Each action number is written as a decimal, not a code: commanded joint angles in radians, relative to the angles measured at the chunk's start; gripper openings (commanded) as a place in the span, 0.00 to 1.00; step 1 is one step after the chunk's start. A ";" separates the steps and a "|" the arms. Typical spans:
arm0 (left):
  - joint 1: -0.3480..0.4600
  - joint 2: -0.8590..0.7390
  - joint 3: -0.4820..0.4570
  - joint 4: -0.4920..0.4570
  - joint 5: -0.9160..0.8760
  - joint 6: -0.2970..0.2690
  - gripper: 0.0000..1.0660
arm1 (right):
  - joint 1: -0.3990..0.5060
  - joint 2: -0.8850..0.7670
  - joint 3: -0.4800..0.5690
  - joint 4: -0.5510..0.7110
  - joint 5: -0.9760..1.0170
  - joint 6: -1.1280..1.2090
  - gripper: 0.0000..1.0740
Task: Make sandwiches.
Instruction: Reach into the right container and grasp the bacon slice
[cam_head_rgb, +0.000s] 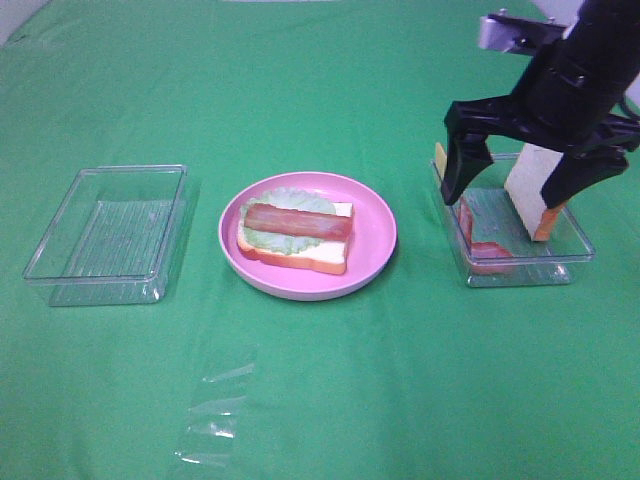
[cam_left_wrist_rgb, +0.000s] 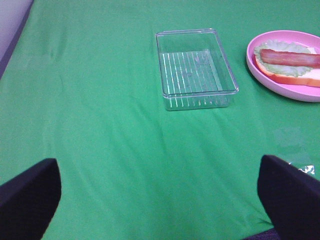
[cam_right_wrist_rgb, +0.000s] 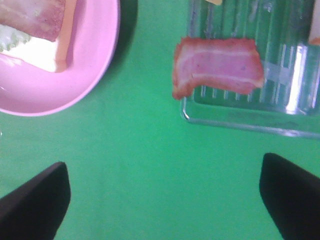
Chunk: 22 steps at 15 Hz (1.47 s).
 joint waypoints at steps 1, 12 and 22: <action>-0.001 -0.021 0.002 -0.007 -0.005 -0.006 0.94 | 0.018 0.109 -0.078 -0.010 -0.018 0.010 0.91; -0.001 -0.021 0.002 -0.007 -0.005 -0.006 0.94 | 0.016 0.335 -0.165 -0.057 -0.105 0.003 0.72; -0.001 -0.021 0.002 -0.007 -0.005 -0.006 0.94 | 0.016 0.335 -0.165 -0.057 -0.093 0.013 0.56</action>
